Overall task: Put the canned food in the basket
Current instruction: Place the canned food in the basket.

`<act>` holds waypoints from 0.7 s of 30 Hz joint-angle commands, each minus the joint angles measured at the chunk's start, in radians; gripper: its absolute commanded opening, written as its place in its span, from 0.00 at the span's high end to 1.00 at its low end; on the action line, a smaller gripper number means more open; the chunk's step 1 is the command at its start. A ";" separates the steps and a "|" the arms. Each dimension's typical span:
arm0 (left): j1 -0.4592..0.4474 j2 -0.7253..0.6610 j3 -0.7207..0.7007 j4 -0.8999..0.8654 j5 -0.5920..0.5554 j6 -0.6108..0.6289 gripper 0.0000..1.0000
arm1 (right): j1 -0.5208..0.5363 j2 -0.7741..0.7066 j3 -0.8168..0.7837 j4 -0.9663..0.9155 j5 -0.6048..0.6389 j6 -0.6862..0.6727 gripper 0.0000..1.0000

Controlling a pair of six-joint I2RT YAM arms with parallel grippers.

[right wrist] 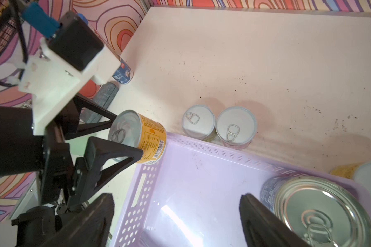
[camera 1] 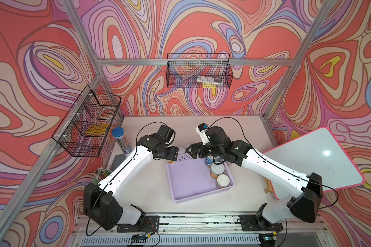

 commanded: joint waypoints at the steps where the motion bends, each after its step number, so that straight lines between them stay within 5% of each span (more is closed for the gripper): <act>1: -0.033 -0.021 0.002 0.078 0.038 0.000 0.29 | -0.024 -0.063 -0.034 -0.055 -0.036 -0.064 0.06; 21: -0.264 0.183 0.078 0.212 -0.075 -0.110 0.31 | -0.305 -0.331 -0.286 -0.073 -0.226 -0.023 0.05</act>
